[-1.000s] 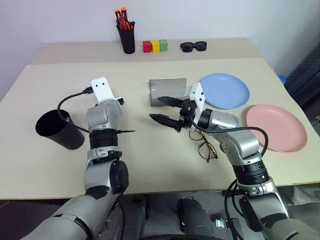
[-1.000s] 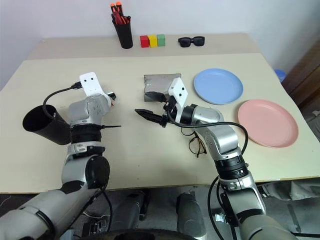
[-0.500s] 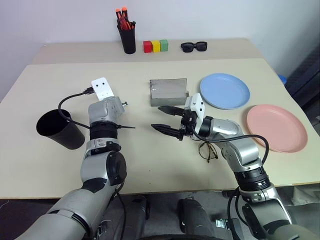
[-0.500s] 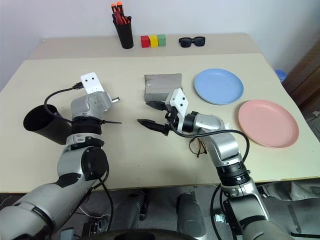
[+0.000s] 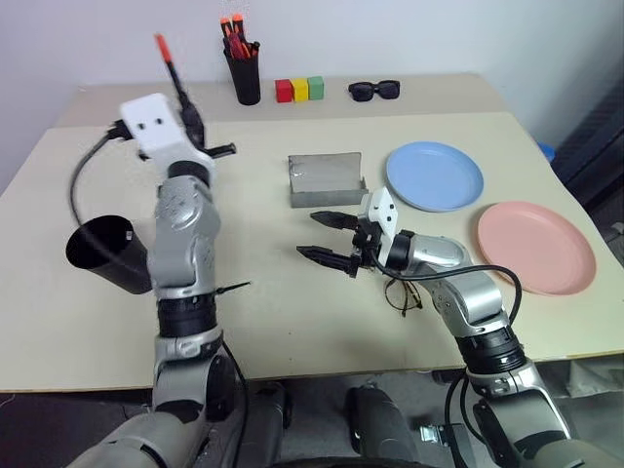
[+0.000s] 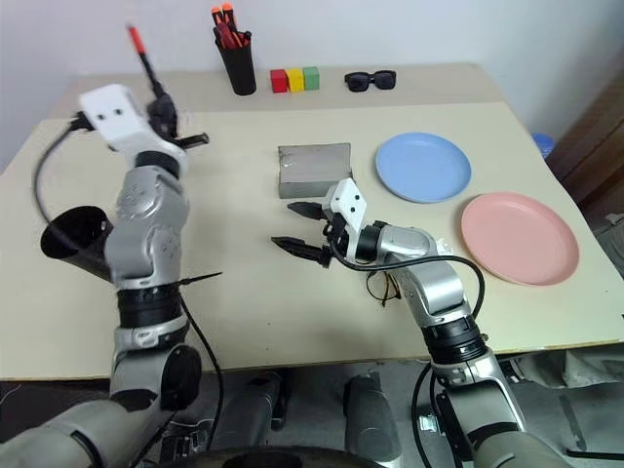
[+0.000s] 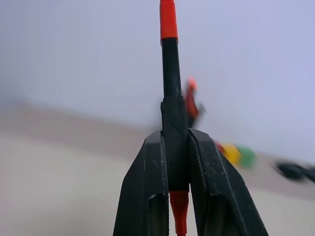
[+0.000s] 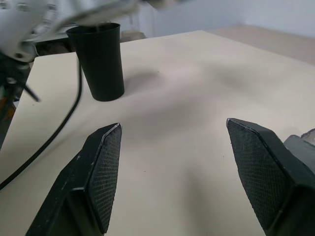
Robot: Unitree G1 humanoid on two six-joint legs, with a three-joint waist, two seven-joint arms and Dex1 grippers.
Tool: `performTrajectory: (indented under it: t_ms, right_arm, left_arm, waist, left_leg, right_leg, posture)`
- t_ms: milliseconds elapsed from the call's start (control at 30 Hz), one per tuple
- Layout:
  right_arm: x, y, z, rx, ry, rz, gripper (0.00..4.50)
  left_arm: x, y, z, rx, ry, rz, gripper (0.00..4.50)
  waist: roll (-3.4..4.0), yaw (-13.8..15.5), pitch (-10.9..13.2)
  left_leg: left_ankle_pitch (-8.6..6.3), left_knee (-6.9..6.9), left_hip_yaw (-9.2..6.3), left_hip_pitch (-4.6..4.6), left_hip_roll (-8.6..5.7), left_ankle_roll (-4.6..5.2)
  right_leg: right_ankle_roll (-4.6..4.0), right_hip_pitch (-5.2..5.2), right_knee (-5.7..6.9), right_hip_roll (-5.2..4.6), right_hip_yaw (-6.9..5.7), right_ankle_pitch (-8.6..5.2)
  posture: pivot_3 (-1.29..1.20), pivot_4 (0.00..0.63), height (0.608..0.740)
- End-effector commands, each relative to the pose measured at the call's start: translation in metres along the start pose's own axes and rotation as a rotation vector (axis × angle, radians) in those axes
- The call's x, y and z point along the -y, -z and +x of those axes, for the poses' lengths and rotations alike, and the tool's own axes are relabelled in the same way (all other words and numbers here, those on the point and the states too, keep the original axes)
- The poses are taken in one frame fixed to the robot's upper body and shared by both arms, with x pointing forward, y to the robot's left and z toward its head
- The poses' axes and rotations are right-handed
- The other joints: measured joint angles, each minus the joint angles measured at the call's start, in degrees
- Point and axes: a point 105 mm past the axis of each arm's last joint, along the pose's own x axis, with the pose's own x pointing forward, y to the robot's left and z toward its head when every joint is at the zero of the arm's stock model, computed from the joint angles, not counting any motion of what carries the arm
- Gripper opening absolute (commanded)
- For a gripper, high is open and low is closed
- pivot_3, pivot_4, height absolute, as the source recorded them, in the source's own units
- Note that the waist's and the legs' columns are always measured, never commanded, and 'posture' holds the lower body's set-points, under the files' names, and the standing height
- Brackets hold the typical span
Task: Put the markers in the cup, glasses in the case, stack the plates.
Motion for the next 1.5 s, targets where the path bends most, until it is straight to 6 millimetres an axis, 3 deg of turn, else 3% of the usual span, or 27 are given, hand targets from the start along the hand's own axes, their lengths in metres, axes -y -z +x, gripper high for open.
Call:
performTrajectory:
  t_ms: [33, 133, 367, 633, 967, 1067, 1267, 1400, 1500]
  right_arm:
    - [-0.003, -0.014, -0.001, 0.043, -0.024, -0.029, 3.45]
    - [-0.005, -0.014, 0.001, 0.040, -0.042, -0.025, 3.45]
    - [-0.006, -0.018, 0.008, 0.052, -0.077, -0.022, 3.45]
    - [-0.006, -0.021, 0.009, 0.057, -0.081, -0.027, 3.45]
    - [-0.005, -0.022, 0.007, 0.056, -0.066, -0.030, 3.45]
    - [-0.005, -0.022, 0.007, 0.056, -0.065, -0.029, 3.45]
    - [-0.006, -0.023, 0.007, 0.057, -0.069, -0.027, 3.45]
    - [-0.006, -0.023, 0.008, 0.057, -0.072, -0.027, 3.45]
    - [-0.006, -0.023, 0.007, 0.055, -0.070, -0.029, 3.45]
  left_arm:
    - [-0.028, -0.044, -0.030, 0.207, -0.095, 0.194, 0.06]
    - [-0.050, -0.041, -0.053, 0.193, -0.178, 0.294, 0.06]
    - [-0.080, -0.022, -0.086, 0.110, -0.274, 0.396, 0.06]
    - [-0.093, -0.002, -0.097, 0.063, -0.286, 0.435, 0.06]
    - [-0.092, 0.015, -0.102, 0.016, -0.278, 0.407, 0.06]
    - [-0.091, 0.018, -0.103, 0.006, -0.280, 0.395, 1.39]
    - [-0.091, 0.021, -0.106, -0.004, -0.284, 0.394, 4.46]
    - [-0.091, 0.020, -0.106, 0.000, -0.283, 0.378, 4.46]
    - [-0.076, 0.010, -0.093, 0.039, -0.220, 0.309, 4.46]
  waist:
    - [0.00, 0.23, 0.00]
    - [-0.01, 0.71, -0.01]
    - [-0.02, 1.29, -0.01]
    - [-0.02, 1.67, -0.02]
    - [-0.02, 1.64, -0.02]
    - [-0.02, 1.64, -0.02]
    - [-0.02, 1.64, -0.02]
    - [-0.02, 1.64, -0.02]
    - [-0.02, 1.70, -0.02]
  left_leg:
    - [0.00, 0.00, 0.00, 0.00, 0.00, 0.00]
    - [-0.01, 0.06, -0.01, 0.00, 0.00, 0.01]
    - [-0.02, 0.13, -0.05, 0.02, 0.03, -0.01]
    - [-0.04, 0.14, -0.05, 0.01, 0.03, -0.02]
    - [-0.05, 0.13, -0.06, 0.01, 0.04, -0.03]
    - [-0.05, 0.13, -0.06, 0.00, 0.04, -0.03]
    - [-0.07, 0.13, -0.06, 0.00, 0.04, -0.05]
    - [-0.07, 0.13, -0.06, 0.00, 0.04, -0.06]
    - [-0.08, 0.13, -0.06, 0.00, 0.05, -0.07]
  right_leg:
    - [0.00, 0.00, 0.00, 0.00, 0.01, 0.00]
    - [-0.02, 0.09, -0.03, 0.00, -0.04, -0.01]
    - [-0.22, 0.14, -0.09, 0.00, -0.06, -0.10]
    - [-0.24, 0.15, -0.12, -0.02, -0.06, -0.11]
    - [-0.25, 0.13, -0.11, -0.01, -0.07, -0.11]
    - [-0.25, 0.13, -0.11, -0.02, -0.07, -0.11]
    - [-0.25, 0.13, -0.11, -0.02, -0.07, -0.11]
    - [-0.25, 0.12, -0.11, -0.01, -0.07, -0.11]
    - [-0.25, 0.12, -0.11, -0.02, -0.07, -0.11]
  posture:
    - [0.00, 0.150, 0.740]
    - [0.00, 0.150, 0.740]
    - [0.00, 0.150, 0.740]
    - [0.00, 0.150, 0.740]
    - [0.00, 0.150, 0.740]
    - [0.00, 0.150, 0.740]
    - [0.00, 0.150, 0.740]
    - [0.00, 0.150, 0.740]
    - [0.00, 0.150, 0.740]
